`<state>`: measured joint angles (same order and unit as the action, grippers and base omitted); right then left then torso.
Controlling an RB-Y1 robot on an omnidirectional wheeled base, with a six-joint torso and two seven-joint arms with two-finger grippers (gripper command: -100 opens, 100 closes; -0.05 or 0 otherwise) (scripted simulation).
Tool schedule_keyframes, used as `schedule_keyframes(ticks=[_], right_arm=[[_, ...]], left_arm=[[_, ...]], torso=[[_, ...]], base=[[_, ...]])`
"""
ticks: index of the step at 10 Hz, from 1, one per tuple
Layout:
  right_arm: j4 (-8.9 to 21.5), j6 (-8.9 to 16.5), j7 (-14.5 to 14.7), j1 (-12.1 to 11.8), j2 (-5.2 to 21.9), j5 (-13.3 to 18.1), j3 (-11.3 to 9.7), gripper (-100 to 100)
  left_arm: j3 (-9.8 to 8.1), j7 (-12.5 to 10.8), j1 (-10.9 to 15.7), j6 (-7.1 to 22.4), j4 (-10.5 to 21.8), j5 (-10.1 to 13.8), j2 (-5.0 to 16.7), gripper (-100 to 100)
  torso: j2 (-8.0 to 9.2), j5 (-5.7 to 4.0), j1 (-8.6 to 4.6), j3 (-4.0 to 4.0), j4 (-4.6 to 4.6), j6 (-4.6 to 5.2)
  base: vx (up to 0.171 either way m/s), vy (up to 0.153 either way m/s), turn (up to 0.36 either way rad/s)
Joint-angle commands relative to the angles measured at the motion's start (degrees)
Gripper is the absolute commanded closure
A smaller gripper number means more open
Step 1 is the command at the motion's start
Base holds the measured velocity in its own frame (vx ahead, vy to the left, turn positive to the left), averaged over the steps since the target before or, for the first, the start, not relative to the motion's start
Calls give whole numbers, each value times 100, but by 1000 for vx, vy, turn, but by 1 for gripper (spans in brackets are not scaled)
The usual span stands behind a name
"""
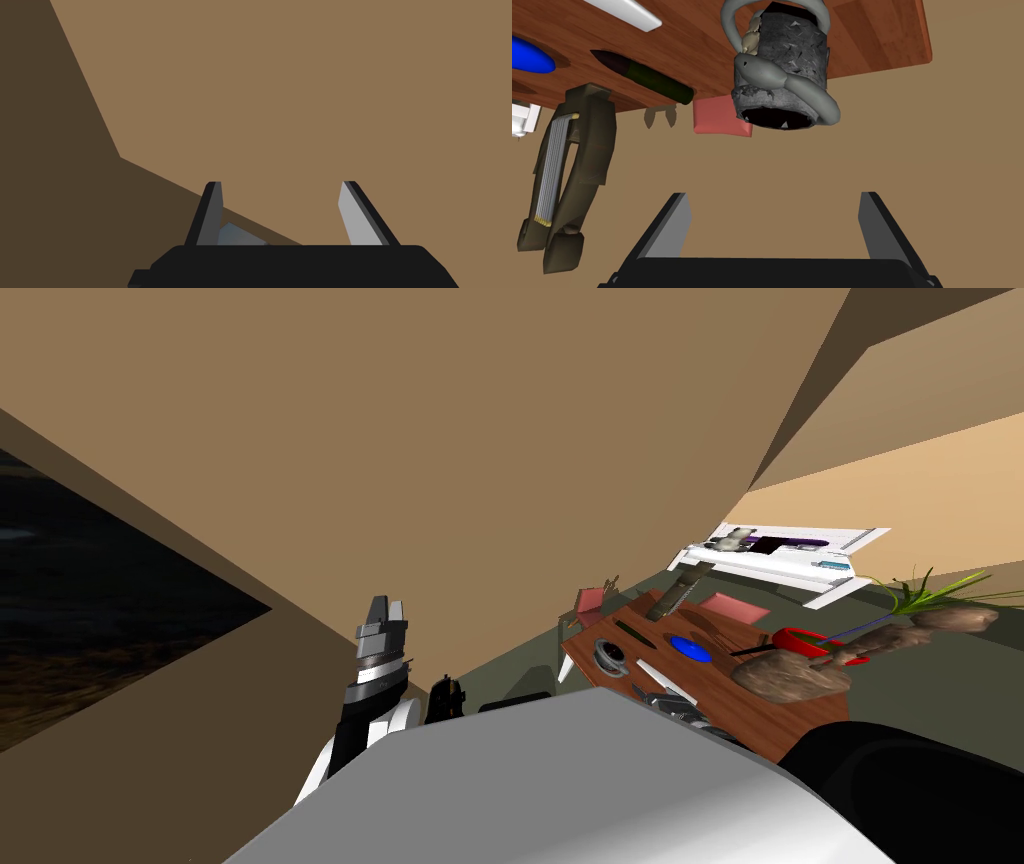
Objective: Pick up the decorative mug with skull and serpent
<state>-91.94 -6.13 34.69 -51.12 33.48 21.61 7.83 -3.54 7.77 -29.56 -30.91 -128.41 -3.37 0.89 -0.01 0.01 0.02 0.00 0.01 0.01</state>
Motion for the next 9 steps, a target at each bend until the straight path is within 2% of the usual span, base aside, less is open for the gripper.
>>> schedule_keyframes(ticks=[1,6,7,9], right_arm=[[3,-4,3,0,-4,2,0,-100],[3,-4,3,0,-4,2,0,-100],[173,152,93,-69,56,110,-70,-100],[289,278,235,-162,170,262,-183,-100]], left_arm=[[0,0,0,0,0,0,0,0],[0,0,0,0,0,0,0,0],[0,0,0,0,0,0,0,0],[0,0,0,0,0,0,0,0]], torso=[[0,0,0,0,0,0],[2,0,2,1,0,1],[3,1,3,2,1,1],[-3,0,-3,-2,-1,-1]], base=[[-8,5,-26],[0,0,1],[10,-6,32],[23,-14,77]])
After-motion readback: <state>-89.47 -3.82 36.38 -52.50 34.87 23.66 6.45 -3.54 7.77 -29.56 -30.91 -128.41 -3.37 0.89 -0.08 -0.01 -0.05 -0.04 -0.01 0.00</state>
